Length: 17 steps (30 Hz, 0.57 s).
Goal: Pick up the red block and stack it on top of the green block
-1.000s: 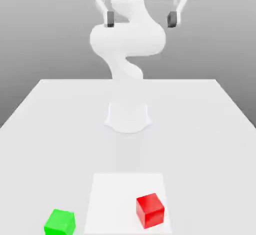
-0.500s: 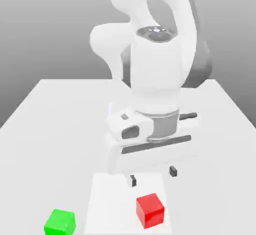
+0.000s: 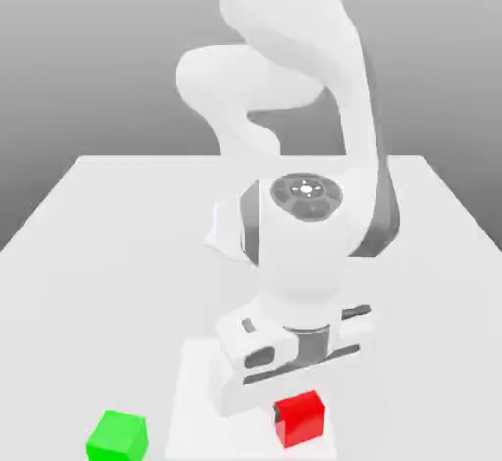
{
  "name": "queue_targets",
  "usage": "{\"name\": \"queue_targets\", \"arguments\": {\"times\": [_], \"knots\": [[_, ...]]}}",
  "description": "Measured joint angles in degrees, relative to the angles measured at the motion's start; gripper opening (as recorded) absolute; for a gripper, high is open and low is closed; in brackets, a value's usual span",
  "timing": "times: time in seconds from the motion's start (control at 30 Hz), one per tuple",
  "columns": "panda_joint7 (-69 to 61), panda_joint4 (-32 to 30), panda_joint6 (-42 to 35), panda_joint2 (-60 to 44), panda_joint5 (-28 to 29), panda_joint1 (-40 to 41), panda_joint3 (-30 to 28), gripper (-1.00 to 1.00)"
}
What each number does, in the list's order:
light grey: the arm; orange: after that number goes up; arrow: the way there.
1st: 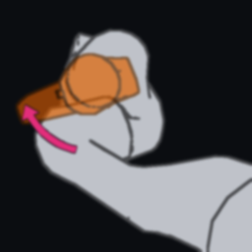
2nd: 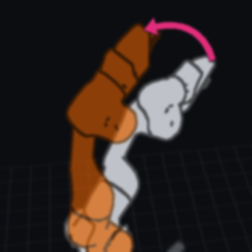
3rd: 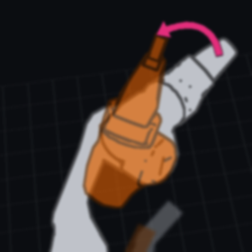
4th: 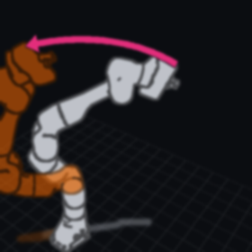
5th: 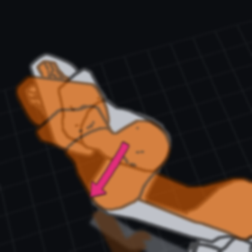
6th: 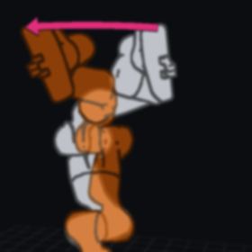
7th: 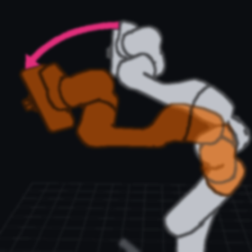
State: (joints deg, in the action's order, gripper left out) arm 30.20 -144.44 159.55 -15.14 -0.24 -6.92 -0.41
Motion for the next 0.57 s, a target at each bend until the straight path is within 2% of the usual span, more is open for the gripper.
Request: {"name": "queue_targets", "arguments": {"times": [0.1, 0.33, 0.47, 0.5, 0.57], "knots": [[-0.13, 0.14, -4.73, 4.54, -0.33, 0.99, -0.98, -1.0], [-1.73, 8.48, -12.12, 3.33, -3.73, 11.19, -9.82, -1.0], [-3.76, 9.96, -6.85, -3.53, -6.72, 13.64, -9.38, -1.0], [-4.12, 10.07, -5.68, -4.84, -7.24, 13.92, -9.1, 1.0], [-4.12, 10.07, -5.68, -4.84, -7.24, 13.92, -9.1, 1.0]]}}
